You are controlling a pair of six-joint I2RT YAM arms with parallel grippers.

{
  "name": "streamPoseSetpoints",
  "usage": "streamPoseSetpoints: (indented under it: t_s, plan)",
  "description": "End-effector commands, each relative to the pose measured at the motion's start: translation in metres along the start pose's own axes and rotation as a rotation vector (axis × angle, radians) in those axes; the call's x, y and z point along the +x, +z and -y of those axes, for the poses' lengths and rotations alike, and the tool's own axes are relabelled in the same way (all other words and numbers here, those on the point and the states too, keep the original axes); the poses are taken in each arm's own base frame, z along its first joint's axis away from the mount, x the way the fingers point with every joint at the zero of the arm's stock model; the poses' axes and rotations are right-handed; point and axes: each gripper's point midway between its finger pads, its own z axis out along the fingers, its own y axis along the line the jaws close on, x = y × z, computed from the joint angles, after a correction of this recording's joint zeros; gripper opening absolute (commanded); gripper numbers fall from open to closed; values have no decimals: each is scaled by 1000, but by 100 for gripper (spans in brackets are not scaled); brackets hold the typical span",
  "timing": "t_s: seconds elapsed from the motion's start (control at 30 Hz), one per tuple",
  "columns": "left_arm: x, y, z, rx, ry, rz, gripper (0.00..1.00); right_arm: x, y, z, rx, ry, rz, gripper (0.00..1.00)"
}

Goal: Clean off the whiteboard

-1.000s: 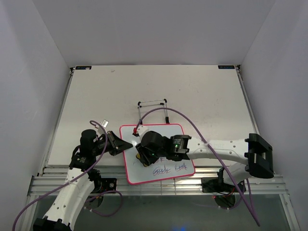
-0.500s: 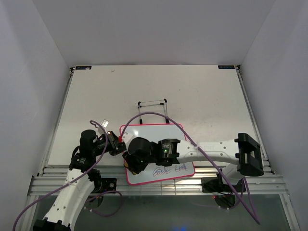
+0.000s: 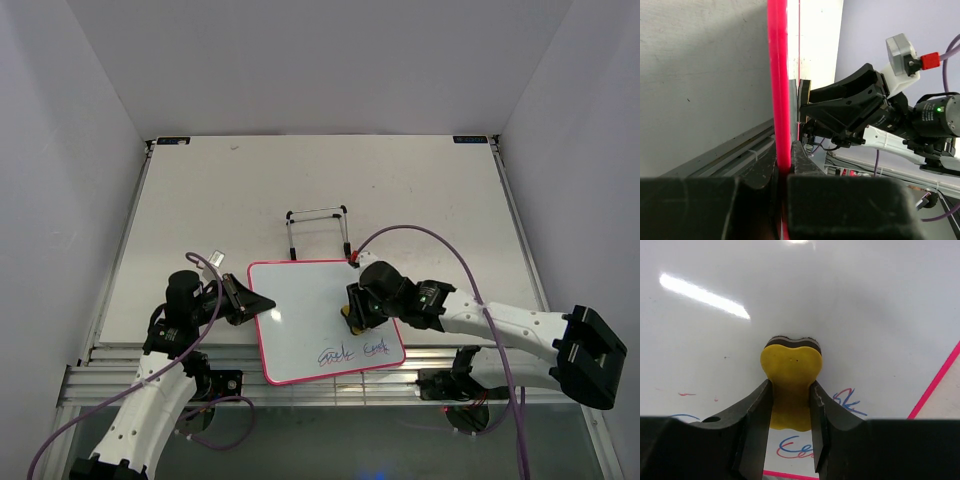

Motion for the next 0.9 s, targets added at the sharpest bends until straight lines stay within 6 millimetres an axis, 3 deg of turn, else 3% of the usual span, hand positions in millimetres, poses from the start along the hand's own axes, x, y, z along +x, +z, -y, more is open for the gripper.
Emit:
streamPoseSetpoints:
  t_s: [0.0, 0.1, 0.2, 0.33, 0.37, 0.43, 0.53, 0.63, 0.7, 0.8, 0.87]
  plan:
    - [-15, -9, 42, 116, 112, 60, 0, 27, -4, 18, 34, -8, -70, 14]
    - [-17, -8, 42, 113, 107, 66, 0, 11, -10, -8, -67, -12, -21, 12]
    - [-17, -9, 43, 116, 107, 71, 0, 1, -15, -48, -178, -62, -8, 11]
    - [-17, -9, 42, 113, 104, 72, 0, -10, -19, -119, -298, -179, 5, 12]
    - [-17, -8, 41, 112, 102, 70, 0, 1, -13, -122, -293, -202, -24, 12]
    - [-17, -8, 41, 111, 100, 72, 0, 0, -14, -155, -341, -259, -33, 11]
    - [-17, -8, 41, 112, 100, 72, 0, 1, -8, -183, -366, -312, -52, 11]
    - [-16, -9, 42, 116, 103, 69, 0, 3, 4, -178, -314, -317, -57, 11]
    - [-16, -10, 44, 121, 110, 67, 0, 0, 7, -164, -254, -310, -37, 11]
    - [-14, -10, 43, 120, 113, 62, 0, -1, 8, -129, -165, -246, -16, 11]
    - [-14, -10, 43, 119, 111, 58, 0, 5, 13, -93, -88, -195, -17, 11]
